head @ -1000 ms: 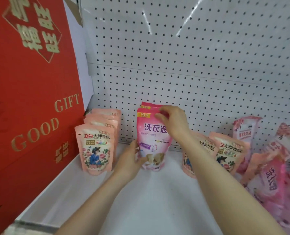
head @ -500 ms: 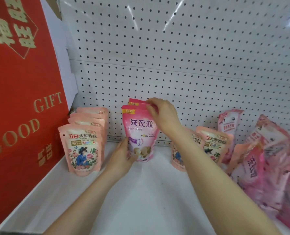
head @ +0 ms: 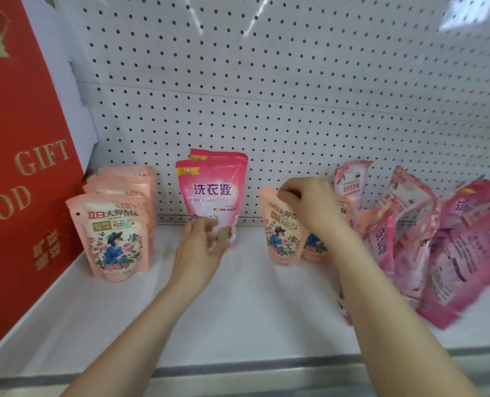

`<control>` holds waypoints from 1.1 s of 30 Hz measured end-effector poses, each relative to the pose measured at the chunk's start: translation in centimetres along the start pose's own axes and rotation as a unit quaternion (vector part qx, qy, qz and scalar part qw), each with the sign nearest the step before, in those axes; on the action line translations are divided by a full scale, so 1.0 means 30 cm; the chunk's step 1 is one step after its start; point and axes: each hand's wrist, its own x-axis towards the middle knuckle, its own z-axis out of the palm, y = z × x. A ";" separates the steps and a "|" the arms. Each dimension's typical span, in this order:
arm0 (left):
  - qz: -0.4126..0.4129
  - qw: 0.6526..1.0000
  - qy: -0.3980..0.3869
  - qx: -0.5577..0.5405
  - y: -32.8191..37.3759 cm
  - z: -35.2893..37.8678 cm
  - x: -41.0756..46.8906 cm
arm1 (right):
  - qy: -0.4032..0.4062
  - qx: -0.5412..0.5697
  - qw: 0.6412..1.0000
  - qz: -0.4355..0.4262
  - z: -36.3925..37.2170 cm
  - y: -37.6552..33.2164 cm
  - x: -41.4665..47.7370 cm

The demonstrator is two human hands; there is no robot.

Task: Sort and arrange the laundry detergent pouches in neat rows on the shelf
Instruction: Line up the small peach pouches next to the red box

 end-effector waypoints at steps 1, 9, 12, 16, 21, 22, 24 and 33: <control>0.008 0.999 -0.033 -0.025 0.012 0.015 -0.004 | -0.016 0.020 1.000 -0.015 -0.016 -0.014 -0.016; -0.039 0.975 -0.157 -0.151 0.107 0.054 -0.039 | 0.009 0.017 0.999 0.044 -0.044 0.012 -0.011; -0.047 0.971 -0.172 -0.161 0.104 0.035 -0.057 | -0.035 -0.204 0.972 0.108 -0.054 0.030 0.012; -0.062 0.969 -0.171 -0.170 0.069 -0.019 -0.080 | -0.074 -0.307 0.937 0.152 -0.042 -0.003 0.006; -0.097 0.966 -0.131 -0.200 0.019 -0.122 -0.144 | -0.025 -0.277 0.956 0.094 0.009 -0.023 -0.009; -0.103 0.965 -0.116 -0.210 0.012 -0.148 -0.160 | -0.017 -0.246 0.967 0.068 0.016 -0.032 -0.021; -0.116 0.965 -0.072 -0.224 0.000 -0.207 -0.191 | -0.021 -0.142 0.990 0.018 0.025 -0.064 -0.047; -0.150 0.959 0.114 -0.209 -0.080 -0.484 -0.341 | -0.116 0.150 0.968 -0.164 0.157 -0.402 -0.088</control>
